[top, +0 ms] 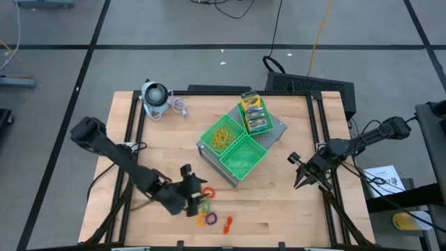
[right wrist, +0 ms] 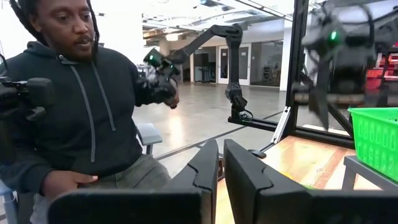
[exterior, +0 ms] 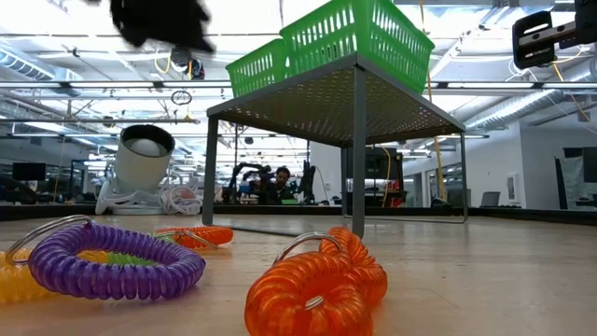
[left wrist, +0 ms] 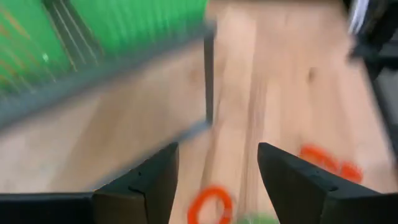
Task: Pick & Place Office Desk Supplies
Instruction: Put the orange spring keychain into the bottom green bin on the shelf
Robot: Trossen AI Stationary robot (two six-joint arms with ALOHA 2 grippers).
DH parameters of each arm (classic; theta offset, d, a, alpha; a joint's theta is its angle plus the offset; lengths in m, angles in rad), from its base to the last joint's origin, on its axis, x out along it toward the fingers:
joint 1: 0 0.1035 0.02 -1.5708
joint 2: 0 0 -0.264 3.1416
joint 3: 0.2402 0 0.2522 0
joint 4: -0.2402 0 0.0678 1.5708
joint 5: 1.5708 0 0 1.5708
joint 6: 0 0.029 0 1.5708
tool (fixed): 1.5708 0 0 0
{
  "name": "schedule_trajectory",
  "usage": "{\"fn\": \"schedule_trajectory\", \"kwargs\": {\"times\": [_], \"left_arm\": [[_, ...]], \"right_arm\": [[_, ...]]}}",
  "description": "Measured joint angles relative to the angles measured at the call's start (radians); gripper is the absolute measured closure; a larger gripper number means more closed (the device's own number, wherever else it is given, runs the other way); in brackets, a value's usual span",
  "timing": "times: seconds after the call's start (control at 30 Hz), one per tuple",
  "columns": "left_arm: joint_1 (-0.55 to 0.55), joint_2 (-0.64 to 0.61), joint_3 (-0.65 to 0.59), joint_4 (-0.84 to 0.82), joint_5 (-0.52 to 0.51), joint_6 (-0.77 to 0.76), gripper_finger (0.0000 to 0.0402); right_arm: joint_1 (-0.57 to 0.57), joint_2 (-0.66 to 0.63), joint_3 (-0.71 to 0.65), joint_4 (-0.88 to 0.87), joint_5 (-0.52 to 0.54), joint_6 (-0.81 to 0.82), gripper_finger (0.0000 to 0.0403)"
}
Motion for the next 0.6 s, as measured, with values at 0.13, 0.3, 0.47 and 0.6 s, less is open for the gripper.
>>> {"fn": "schedule_trajectory", "kwargs": {"times": [0.13, 0.3, 0.47, 0.6], "left_arm": [[0.026, 0.101, 0.000, -0.023, 0.120, -0.047, 0.0164], [0.063, 0.222, 0.000, -0.022, 0.185, -0.105, 0.0163], [0.110, 0.295, 0.000, -0.025, 0.186, -0.195, 0.0163], [0.138, 0.321, 0.000, -0.061, 0.211, -0.242, 0.0163]], "right_arm": [[0.000, 0.000, 0.000, 0.000, 0.000, 0.000, 0.0383], [0.000, 0.000, 0.000, 0.000, 0.000, 0.000, 0.0383], [0.000, 0.000, 0.000, 0.000, 0.000, 0.000, 0.0383], [0.000, 0.000, 0.000, 0.000, 0.000, 0.000, 0.0383]]}}
